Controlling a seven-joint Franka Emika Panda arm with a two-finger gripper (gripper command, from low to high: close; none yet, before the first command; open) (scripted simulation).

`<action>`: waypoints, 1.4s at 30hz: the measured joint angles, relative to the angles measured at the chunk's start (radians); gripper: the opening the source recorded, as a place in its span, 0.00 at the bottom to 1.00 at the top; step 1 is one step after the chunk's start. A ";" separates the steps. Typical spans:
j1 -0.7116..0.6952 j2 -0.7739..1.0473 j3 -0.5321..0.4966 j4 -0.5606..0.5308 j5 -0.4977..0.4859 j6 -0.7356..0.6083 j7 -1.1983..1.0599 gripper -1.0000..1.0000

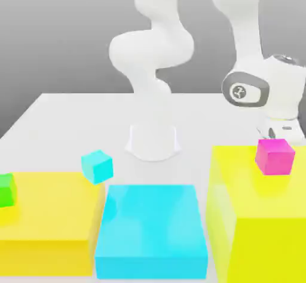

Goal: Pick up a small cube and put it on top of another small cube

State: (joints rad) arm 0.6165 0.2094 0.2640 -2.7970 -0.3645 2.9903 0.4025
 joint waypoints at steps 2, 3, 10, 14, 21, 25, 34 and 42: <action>0.084 0.065 -0.101 0.017 -0.077 0.052 0.061 0.00; 0.084 0.065 -0.101 0.017 -0.077 0.052 0.061 0.00; 0.066 0.047 -0.079 0.012 -0.059 0.037 0.046 0.00; -0.031 -0.088 0.072 -0.024 0.166 -0.059 -0.122 0.00; 0.010 -0.200 0.140 0.041 0.443 -0.190 -0.118 0.00; 0.076 -0.222 0.139 0.158 0.570 -0.299 -0.013 0.00; -0.100 -0.371 -0.028 0.423 0.564 -0.674 -0.066 0.00; -0.224 -0.472 -0.157 0.471 0.409 -0.914 -0.262 0.00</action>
State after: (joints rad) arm 0.3928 -0.2627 0.1070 -2.3263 0.0446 2.0764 0.1405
